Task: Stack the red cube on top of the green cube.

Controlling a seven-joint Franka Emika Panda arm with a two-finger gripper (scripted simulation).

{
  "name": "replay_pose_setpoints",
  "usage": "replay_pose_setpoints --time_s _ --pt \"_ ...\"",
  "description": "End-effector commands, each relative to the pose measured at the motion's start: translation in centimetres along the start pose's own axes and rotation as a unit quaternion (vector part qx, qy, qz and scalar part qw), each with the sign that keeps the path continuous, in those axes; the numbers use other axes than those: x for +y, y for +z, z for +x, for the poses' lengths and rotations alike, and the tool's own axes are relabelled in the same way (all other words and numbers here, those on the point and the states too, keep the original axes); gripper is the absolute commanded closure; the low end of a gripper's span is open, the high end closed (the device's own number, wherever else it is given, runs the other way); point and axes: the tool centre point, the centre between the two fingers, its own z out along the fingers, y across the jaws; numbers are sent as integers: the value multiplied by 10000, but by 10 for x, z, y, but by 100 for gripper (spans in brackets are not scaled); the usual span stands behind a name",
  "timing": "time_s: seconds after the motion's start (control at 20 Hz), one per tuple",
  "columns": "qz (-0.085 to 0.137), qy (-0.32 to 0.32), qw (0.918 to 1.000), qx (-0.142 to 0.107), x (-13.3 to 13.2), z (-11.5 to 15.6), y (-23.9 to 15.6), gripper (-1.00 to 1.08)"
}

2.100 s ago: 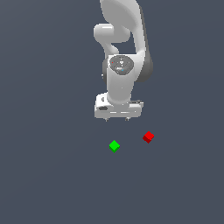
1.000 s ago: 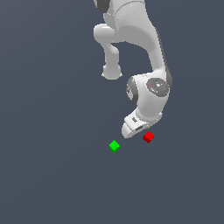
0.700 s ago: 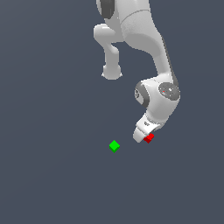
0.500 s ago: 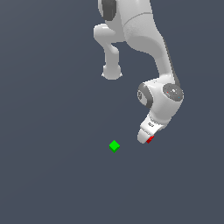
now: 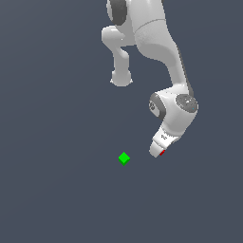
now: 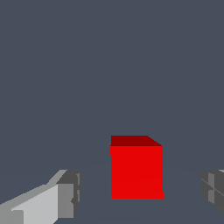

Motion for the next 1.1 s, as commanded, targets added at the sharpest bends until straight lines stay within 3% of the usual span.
replay_pose_setpoints --time_s 0.0,0.45,0.5,1.05 --pt "2 -13 10000 -6 -1 -1 13 -92" --pt "-2 -33 10000 -4 -1 0 39 -92" --pt "-2 -33 10000 -4 -1 0 39 108" --pt "-3 -30 10000 -5 -1 0 38 108"
